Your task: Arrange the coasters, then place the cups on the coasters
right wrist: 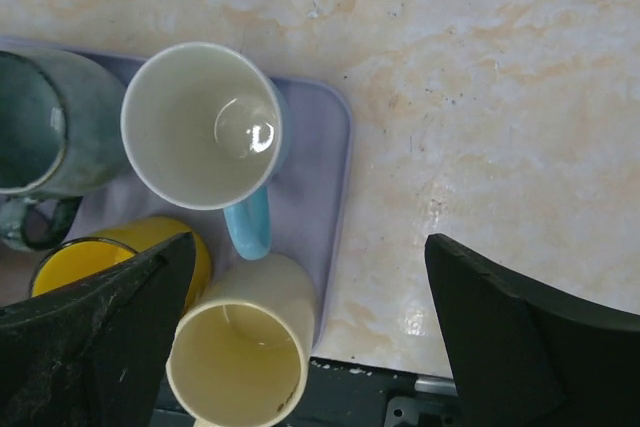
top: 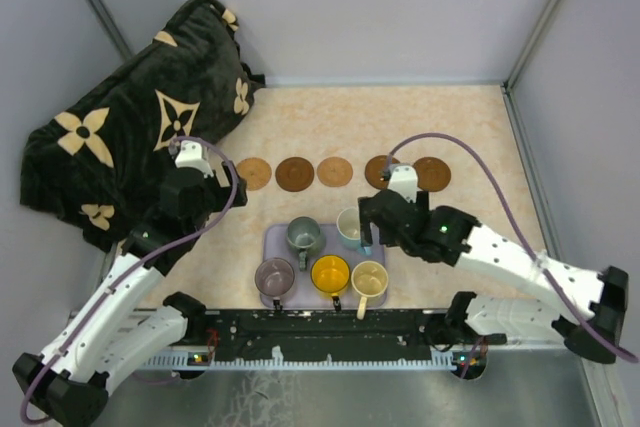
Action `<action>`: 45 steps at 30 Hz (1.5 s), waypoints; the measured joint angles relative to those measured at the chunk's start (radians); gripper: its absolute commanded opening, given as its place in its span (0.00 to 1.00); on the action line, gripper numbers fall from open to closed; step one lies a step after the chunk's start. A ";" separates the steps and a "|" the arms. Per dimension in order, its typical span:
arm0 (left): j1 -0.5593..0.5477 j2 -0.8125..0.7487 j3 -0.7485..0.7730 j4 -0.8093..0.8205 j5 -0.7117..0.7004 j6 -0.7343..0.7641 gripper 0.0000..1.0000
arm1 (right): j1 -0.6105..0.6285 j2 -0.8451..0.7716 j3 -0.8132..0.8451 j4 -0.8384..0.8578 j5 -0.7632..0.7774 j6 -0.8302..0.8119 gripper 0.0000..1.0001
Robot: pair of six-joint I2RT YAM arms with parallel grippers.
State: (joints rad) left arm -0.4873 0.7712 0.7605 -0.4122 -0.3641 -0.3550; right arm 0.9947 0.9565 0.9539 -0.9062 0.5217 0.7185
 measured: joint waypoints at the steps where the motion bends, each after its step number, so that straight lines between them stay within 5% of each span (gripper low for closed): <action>1: 0.000 0.003 0.000 0.000 0.000 0.000 0.99 | 0.021 0.044 0.007 0.001 0.016 0.012 0.99; 15: 0.000 0.003 0.000 0.000 -0.009 -0.009 0.99 | 0.038 0.100 -0.091 0.154 -0.061 0.014 0.99; 28: 0.000 0.046 0.000 0.000 -0.014 -0.026 0.99 | 0.038 0.105 -0.174 0.224 -0.161 -0.013 0.73; 45: 0.000 0.026 -0.008 0.000 -0.040 -0.031 0.99 | 0.038 0.233 -0.135 0.232 -0.187 -0.046 0.65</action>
State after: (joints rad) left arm -0.4873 0.7975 0.7528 -0.4126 -0.4038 -0.3859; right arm 1.0325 1.1893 0.8192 -0.6739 0.3351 0.6727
